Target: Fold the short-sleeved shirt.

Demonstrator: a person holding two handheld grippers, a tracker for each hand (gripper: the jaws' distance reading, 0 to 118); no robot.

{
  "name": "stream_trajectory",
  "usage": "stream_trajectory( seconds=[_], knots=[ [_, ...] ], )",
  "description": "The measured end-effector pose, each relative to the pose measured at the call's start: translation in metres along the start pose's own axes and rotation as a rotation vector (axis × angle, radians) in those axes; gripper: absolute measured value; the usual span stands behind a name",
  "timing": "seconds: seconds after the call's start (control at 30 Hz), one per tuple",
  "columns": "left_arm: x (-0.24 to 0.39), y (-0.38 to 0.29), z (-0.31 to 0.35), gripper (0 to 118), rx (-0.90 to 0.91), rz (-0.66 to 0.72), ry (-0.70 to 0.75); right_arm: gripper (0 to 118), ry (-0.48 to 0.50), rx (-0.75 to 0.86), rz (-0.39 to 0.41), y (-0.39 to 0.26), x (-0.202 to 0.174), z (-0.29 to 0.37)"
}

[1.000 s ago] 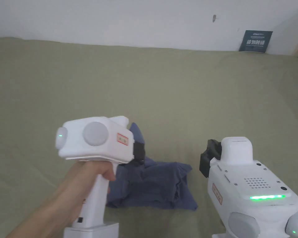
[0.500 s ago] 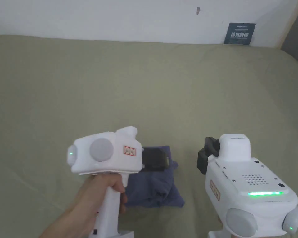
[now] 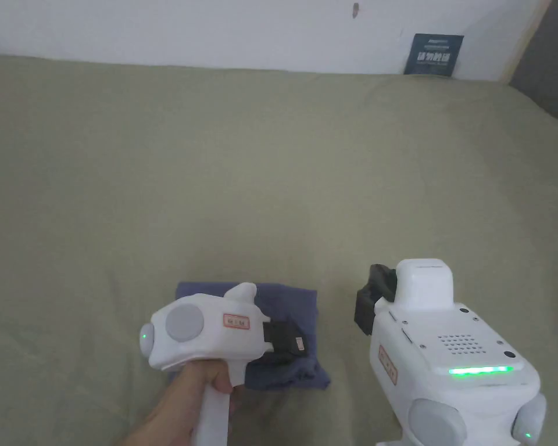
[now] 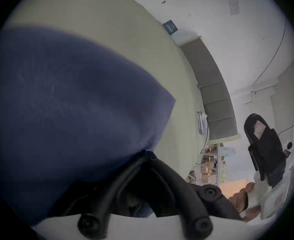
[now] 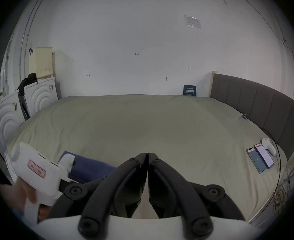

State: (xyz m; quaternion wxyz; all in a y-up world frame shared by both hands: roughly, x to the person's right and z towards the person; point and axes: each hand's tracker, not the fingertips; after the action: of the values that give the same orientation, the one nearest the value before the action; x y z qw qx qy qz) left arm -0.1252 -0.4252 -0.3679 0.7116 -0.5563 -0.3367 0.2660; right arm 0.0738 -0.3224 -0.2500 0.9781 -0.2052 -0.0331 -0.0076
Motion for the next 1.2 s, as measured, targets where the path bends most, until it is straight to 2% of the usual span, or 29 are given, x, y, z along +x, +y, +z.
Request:
stream_trajectory(
  seconds=[0.07,0.17,0.3,0.4,0.6,0.8,0.9,0.97,1.07,1.1,1.13,1.17,1.2],
  knots=[
    [-0.004,0.001,0.002,0,0.03,0.041,-0.033,8,-0.004,-0.004,0.0,-0.001,0.002,0.0],
    [0.009,0.001,0.016,0,0.021,0.006,0.002,8,-0.006,-0.012,0.004,-0.002,0.002,0.0],
    [0.021,-0.001,0.07,0,0.099,-0.034,-0.002,8,0.018,-0.025,-0.022,-0.003,-0.002,0.0],
    [0.019,-0.005,0.117,0,0.188,-0.082,0.044,8,0.064,-0.037,-0.047,-0.006,-0.013,-0.002],
    [-0.009,-0.015,0.183,0,0.268,-0.054,0.125,8,0.13,-0.076,-0.038,-0.014,-0.051,-0.018],
    [-0.04,-0.015,0.2,0,0.299,0.046,0.217,8,0.177,-0.207,-0.01,-0.04,-0.073,-0.048],
    [-0.054,-0.015,0.198,0,0.286,0.066,0.222,8,0.147,-0.289,0.035,-0.062,-0.076,-0.07],
    [-0.061,-0.01,0.195,0,0.265,0.083,0.207,8,0.159,-0.35,-0.009,-0.076,-0.072,-0.083],
    [-0.064,-0.006,0.192,3,0.254,0.087,0.17,8,0.158,-0.317,-0.026,-0.072,-0.069,-0.081],
    [-0.064,-0.003,0.19,8,0.248,0.088,0.147,8,0.159,-0.326,-0.028,-0.07,-0.068,-0.081],
    [-0.064,-0.001,0.188,24,0.241,0.086,0.124,8,0.162,-0.328,-0.026,-0.071,-0.068,-0.082],
    [-0.063,0.001,0.185,72,0.232,0.08,0.111,8,0.165,-0.328,-0.024,-0.072,-0.068,-0.081],
    [-0.062,0.003,0.18,109,0.22,0.079,0.095,8,0.168,-0.327,-0.025,-0.072,-0.067,-0.081]
  ],
)
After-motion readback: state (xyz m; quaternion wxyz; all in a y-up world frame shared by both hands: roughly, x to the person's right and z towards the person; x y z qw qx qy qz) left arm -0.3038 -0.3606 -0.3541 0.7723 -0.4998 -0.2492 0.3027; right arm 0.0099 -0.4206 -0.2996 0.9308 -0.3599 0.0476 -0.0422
